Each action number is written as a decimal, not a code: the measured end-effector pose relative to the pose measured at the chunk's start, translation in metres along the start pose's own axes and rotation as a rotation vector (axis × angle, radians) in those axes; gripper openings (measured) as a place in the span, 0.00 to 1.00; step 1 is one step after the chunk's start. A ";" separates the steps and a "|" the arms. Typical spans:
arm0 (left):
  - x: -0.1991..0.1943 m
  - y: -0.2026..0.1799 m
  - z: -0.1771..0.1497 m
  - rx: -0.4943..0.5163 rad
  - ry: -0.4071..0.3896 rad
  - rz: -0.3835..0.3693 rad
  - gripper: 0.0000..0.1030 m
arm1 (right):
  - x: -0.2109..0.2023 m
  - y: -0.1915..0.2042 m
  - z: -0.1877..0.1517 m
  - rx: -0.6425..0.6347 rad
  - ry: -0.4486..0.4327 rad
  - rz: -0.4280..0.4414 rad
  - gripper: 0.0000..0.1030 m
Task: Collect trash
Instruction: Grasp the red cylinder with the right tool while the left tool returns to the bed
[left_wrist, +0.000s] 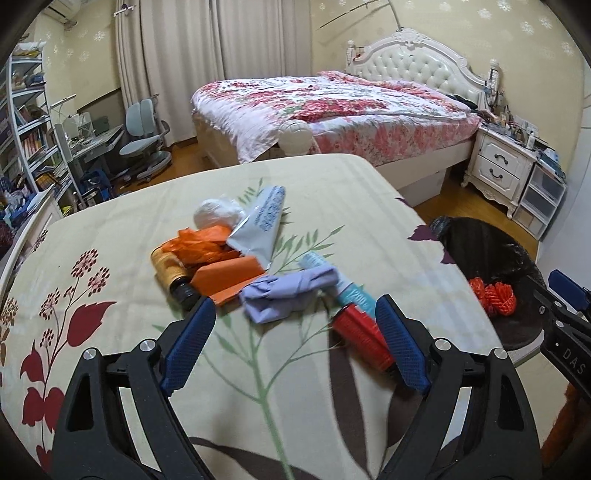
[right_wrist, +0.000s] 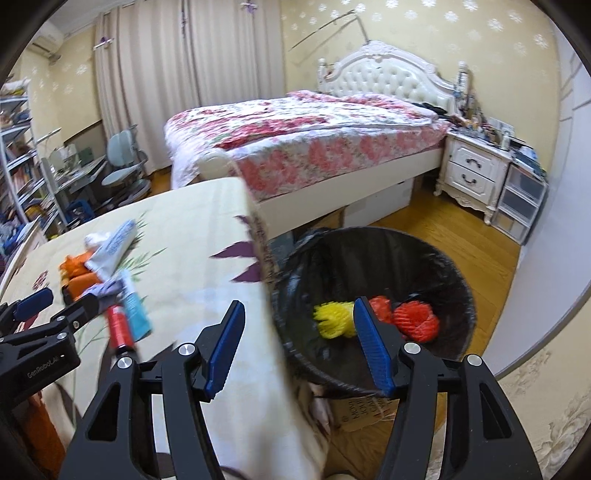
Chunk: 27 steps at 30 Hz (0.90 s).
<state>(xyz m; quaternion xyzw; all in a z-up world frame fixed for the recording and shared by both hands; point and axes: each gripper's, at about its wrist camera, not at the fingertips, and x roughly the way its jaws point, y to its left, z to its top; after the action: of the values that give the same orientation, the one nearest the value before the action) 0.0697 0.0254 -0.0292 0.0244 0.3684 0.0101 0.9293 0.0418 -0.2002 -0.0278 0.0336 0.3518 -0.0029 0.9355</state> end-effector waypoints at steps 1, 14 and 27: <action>-0.001 0.007 -0.004 -0.004 0.001 0.012 0.84 | 0.000 0.008 -0.001 -0.014 0.005 0.013 0.58; -0.009 0.102 -0.035 -0.114 0.045 0.143 0.84 | 0.000 0.099 -0.012 -0.176 0.041 0.155 0.58; -0.011 0.143 -0.040 -0.190 0.060 0.161 0.84 | 0.026 0.146 -0.022 -0.257 0.141 0.215 0.34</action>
<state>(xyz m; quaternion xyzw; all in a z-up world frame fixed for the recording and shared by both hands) 0.0340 0.1689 -0.0427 -0.0345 0.3903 0.1201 0.9122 0.0513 -0.0522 -0.0525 -0.0489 0.4085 0.1447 0.8999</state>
